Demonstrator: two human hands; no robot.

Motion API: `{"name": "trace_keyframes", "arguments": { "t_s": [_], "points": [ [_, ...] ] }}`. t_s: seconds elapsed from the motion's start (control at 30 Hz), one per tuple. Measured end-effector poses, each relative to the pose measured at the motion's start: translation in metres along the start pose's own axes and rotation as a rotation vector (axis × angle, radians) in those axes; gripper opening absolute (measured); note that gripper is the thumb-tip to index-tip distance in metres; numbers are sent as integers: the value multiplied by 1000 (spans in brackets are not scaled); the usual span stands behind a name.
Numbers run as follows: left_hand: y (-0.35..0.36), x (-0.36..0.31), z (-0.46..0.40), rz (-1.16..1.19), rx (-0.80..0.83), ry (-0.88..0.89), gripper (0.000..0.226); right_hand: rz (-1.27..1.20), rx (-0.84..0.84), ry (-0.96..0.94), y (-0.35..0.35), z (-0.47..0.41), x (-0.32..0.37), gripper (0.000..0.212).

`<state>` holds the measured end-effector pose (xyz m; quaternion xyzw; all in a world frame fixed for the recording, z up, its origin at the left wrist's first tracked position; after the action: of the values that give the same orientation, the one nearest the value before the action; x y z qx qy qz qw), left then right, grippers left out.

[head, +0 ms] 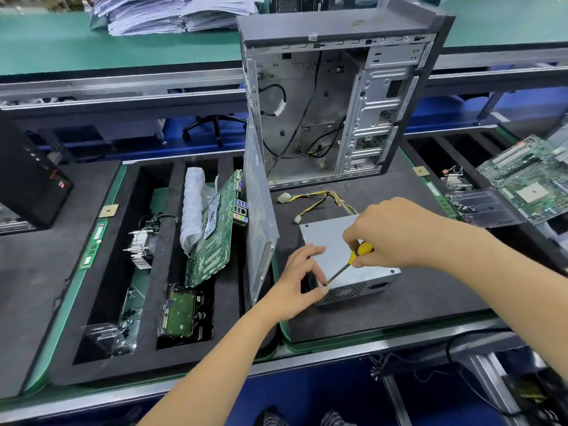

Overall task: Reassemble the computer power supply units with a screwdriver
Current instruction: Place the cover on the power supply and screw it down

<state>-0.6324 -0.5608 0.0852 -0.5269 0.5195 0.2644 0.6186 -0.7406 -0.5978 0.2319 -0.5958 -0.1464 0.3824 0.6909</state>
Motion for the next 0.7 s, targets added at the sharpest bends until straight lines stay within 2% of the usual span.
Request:
{"name": "trace_keyframes", "arguments": {
  "t_s": [0.33,0.57,0.7],
  "points": [
    [0,-1,-1,-23,9,5,13,62,36,-8,-1,0,9,22],
    [1,-1,-4,-78,30,19,13,344,-18,-90,-10,-13,35,29],
    [0,0,-4,-80,29,20,11,239,89,-86,-8,-16,32,20]
  ]
}}
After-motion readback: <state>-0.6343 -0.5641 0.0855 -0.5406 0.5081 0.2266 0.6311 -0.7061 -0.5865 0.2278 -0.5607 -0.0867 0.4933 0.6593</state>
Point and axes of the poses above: each hand's wrist, its own z-axis away from the middle knuckle, its own y-axis out of the palm, x = y × z, the point moved 7 cm from there along -z, towards the middle knuckle, and after that the axes turned 4 degrees about y, right-handed, at the moved point
